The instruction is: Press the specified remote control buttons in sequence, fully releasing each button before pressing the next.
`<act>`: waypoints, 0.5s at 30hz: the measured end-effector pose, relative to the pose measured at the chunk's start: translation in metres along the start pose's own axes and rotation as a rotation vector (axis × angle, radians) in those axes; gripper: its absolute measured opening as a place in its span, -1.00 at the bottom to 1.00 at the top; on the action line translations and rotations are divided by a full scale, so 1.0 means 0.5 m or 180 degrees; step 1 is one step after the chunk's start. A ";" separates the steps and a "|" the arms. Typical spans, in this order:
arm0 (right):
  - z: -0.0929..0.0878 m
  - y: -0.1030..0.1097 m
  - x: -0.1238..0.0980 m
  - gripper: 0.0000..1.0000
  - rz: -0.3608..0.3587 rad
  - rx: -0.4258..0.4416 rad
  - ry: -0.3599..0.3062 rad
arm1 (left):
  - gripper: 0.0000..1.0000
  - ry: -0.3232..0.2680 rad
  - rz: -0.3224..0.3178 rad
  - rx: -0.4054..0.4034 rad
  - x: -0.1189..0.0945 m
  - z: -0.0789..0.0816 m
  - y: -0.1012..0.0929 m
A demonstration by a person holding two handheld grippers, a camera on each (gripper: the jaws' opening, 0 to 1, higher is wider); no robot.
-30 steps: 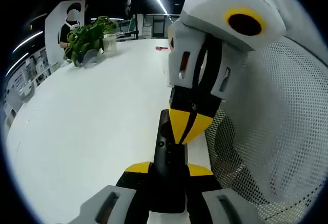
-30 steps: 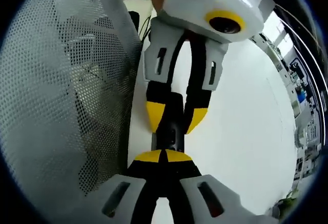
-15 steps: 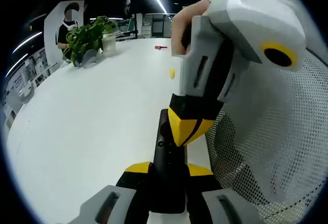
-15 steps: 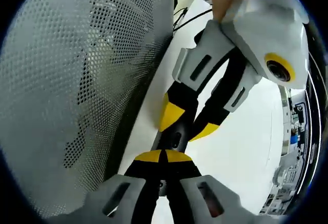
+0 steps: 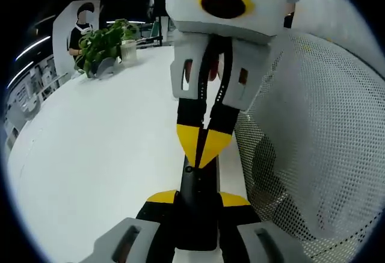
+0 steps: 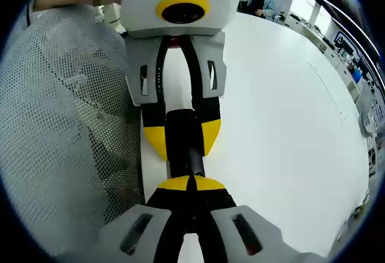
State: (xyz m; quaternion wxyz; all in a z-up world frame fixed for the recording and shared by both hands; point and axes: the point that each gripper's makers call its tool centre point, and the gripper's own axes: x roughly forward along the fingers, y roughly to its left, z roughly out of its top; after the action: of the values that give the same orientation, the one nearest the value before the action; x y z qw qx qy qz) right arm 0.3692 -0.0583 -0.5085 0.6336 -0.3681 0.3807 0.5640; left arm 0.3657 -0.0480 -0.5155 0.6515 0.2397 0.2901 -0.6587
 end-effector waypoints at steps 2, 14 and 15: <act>-0.001 0.004 -0.001 -1.00 0.0018 -0.0131 0.0053 | -0.51 -0.0003 -0.0004 0.0001 0.000 0.000 0.001; -0.001 0.011 0.003 -1.00 -0.0152 -0.1056 0.0361 | -0.51 -0.0004 -0.0009 0.0000 0.001 -0.002 0.002; -0.001 0.011 0.004 -1.00 -0.0170 -0.1060 0.0369 | -0.51 -0.0004 -0.0010 -0.0002 0.001 -0.002 0.002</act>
State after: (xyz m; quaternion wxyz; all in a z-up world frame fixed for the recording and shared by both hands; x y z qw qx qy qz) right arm 0.3640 -0.0576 -0.5106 0.5556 -0.5098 0.3081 0.5801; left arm 0.3665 -0.0479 -0.5166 0.6507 0.2387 0.2902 -0.6598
